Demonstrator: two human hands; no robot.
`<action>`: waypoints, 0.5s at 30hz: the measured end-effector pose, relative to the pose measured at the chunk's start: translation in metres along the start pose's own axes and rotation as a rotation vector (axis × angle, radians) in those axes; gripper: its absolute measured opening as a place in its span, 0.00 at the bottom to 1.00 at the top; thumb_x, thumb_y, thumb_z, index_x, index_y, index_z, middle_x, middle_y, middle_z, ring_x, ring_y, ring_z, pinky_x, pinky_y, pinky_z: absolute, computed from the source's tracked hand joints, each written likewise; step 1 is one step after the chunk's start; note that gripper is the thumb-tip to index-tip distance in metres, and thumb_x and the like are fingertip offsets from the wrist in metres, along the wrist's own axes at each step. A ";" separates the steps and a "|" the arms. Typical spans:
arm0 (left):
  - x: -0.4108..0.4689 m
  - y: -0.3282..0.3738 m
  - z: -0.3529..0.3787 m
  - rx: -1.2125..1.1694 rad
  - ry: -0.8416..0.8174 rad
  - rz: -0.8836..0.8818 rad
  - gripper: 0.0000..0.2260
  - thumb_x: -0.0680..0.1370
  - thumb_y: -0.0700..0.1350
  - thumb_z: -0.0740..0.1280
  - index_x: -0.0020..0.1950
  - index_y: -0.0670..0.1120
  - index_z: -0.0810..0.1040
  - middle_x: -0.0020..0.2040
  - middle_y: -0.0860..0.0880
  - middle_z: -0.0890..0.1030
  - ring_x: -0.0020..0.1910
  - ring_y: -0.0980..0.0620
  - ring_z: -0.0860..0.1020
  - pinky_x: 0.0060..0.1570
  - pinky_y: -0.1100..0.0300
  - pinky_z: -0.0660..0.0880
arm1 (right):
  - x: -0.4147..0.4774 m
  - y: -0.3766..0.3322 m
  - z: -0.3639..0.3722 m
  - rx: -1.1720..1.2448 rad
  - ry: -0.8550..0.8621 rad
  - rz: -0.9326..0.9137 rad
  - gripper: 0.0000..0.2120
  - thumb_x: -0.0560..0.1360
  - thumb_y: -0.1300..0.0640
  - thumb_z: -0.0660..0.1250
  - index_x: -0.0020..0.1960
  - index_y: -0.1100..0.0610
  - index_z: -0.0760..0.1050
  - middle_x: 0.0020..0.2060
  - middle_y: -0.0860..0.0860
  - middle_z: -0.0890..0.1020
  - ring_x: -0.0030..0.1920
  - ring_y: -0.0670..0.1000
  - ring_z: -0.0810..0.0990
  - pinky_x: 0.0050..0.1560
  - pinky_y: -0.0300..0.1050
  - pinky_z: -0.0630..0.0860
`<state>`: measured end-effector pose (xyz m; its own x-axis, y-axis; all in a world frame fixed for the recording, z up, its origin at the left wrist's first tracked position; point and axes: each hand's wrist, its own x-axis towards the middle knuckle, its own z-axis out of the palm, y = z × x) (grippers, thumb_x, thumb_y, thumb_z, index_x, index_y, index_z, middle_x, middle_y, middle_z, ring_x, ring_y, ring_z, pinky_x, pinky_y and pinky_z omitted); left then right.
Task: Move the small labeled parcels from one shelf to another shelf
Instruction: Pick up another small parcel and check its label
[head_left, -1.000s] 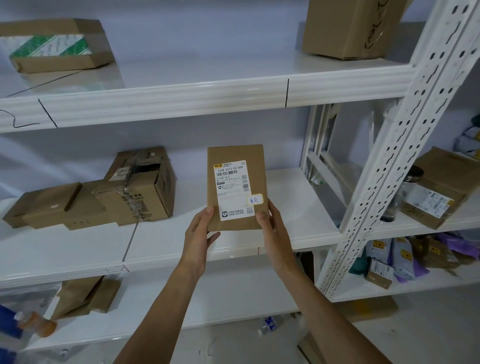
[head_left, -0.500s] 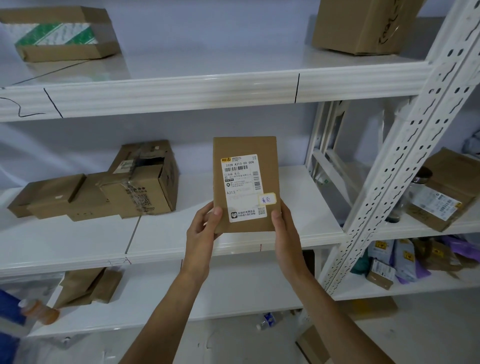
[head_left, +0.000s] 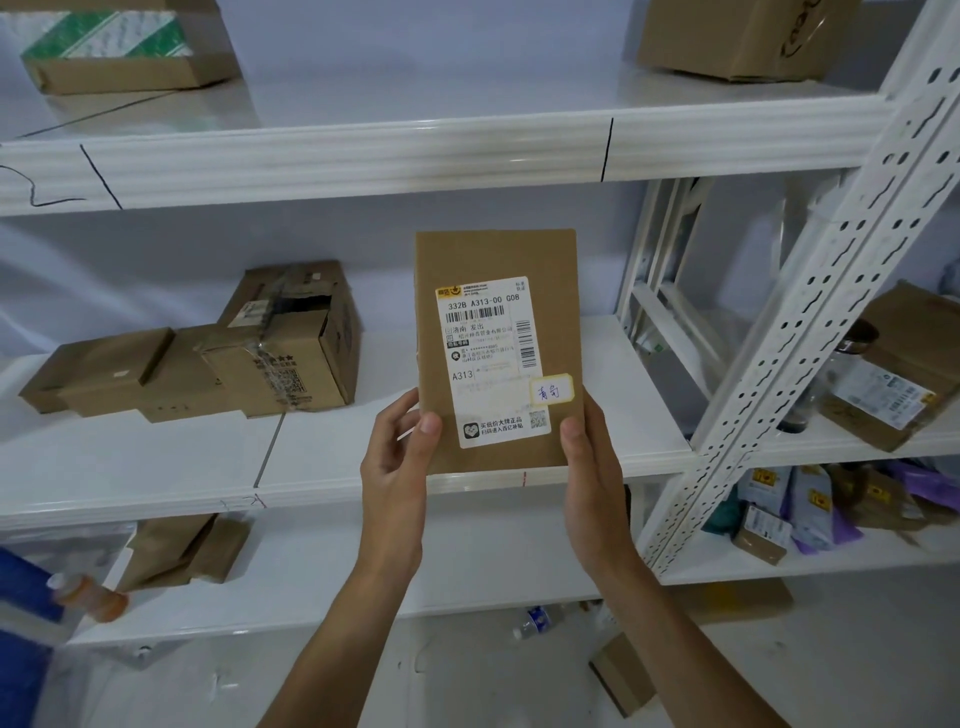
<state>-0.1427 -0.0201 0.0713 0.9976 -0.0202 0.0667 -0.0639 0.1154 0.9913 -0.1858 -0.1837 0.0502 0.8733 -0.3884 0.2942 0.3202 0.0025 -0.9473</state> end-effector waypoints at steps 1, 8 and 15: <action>-0.001 0.001 0.000 0.002 0.003 0.000 0.34 0.68 0.68 0.67 0.71 0.54 0.75 0.60 0.54 0.84 0.62 0.50 0.82 0.63 0.46 0.80 | -0.001 0.000 0.000 -0.001 0.004 -0.002 0.25 0.83 0.47 0.57 0.79 0.53 0.66 0.66 0.41 0.81 0.67 0.41 0.79 0.61 0.32 0.76; -0.005 0.002 0.001 0.015 -0.002 -0.004 0.32 0.69 0.68 0.67 0.70 0.56 0.76 0.61 0.54 0.84 0.63 0.51 0.81 0.65 0.43 0.78 | -0.005 -0.002 -0.002 -0.007 0.030 -0.012 0.25 0.82 0.49 0.56 0.78 0.52 0.66 0.65 0.40 0.82 0.65 0.40 0.79 0.59 0.31 0.75; -0.004 0.001 0.004 0.022 -0.007 0.004 0.34 0.69 0.68 0.67 0.71 0.53 0.75 0.62 0.52 0.83 0.63 0.49 0.81 0.65 0.43 0.78 | -0.005 -0.002 -0.003 -0.024 0.067 0.016 0.25 0.82 0.47 0.57 0.78 0.51 0.67 0.62 0.39 0.83 0.64 0.40 0.80 0.57 0.32 0.77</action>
<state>-0.1465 -0.0243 0.0730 0.9971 -0.0269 0.0714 -0.0687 0.0936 0.9932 -0.1918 -0.1846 0.0507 0.8513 -0.4492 0.2710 0.2971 -0.0129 -0.9548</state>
